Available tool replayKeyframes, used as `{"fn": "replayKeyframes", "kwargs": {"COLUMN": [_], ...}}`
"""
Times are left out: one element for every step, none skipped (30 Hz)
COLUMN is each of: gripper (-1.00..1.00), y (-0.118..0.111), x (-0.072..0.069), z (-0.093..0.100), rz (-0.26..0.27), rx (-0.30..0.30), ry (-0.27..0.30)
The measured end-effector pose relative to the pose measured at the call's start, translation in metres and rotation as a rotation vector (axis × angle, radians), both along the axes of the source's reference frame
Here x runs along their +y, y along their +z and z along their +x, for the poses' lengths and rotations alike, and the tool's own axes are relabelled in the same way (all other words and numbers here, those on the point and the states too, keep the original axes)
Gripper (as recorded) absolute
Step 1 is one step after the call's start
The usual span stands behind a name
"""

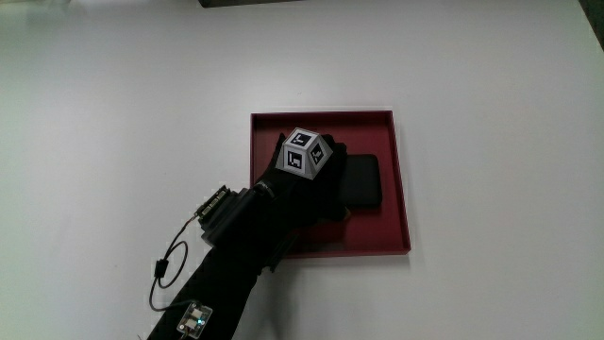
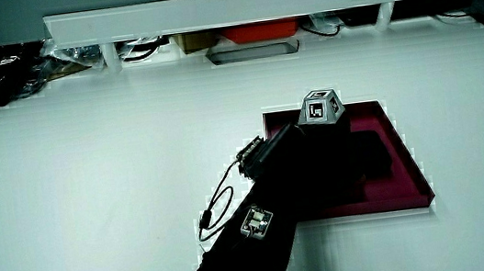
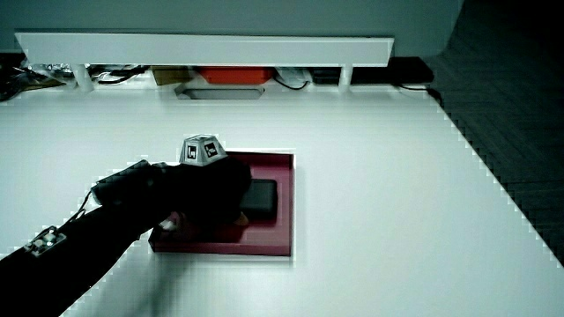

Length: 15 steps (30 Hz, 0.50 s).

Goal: Place battery into plate

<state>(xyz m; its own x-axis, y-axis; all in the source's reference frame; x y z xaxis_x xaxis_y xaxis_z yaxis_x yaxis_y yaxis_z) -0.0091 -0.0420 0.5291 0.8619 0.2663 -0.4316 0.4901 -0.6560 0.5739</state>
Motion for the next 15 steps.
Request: {"fn": "replayKeyframes", "kwargs": {"gripper": [0.0,0.0,-0.08,-0.15,-0.23,-0.31,-0.38,-0.46,-0.54,-0.62,-0.69,-0.77,-0.85,-0.92,-1.0], "y": [0.002,0.004,0.002,0.007,0.008,0.007,0.006,0.008,0.009,0.012,0.011,0.009,0.008,-0.004,-0.008], "x": [0.0,0.001,0.001,0.002,0.002,0.001,0.001,0.0,-0.002,-0.005,-0.007,-0.009,-0.011,-0.011,-0.01], "z": [-0.001,-0.003,-0.004,-0.005,-0.008,-0.01,-0.013,-0.016,-0.021,-0.026,-0.032,-0.039,-0.045,-0.052,-0.058], "rz": [-0.008,-0.008,-0.012,-0.021,-0.028,-0.026,-0.03,-0.021,0.002,0.009,0.026,0.043,0.061,0.053,-0.045], "rx": [0.0,0.009,0.007,0.015,0.036,0.052,0.075,0.108,0.141,0.211,0.265,0.32,0.375,0.363,0.411], "ry": [0.007,-0.004,-0.006,-0.01,-0.022,-0.029,-0.034,-0.033,-0.04,-0.023,-0.013,-0.002,0.008,-0.006,-0.08]}}
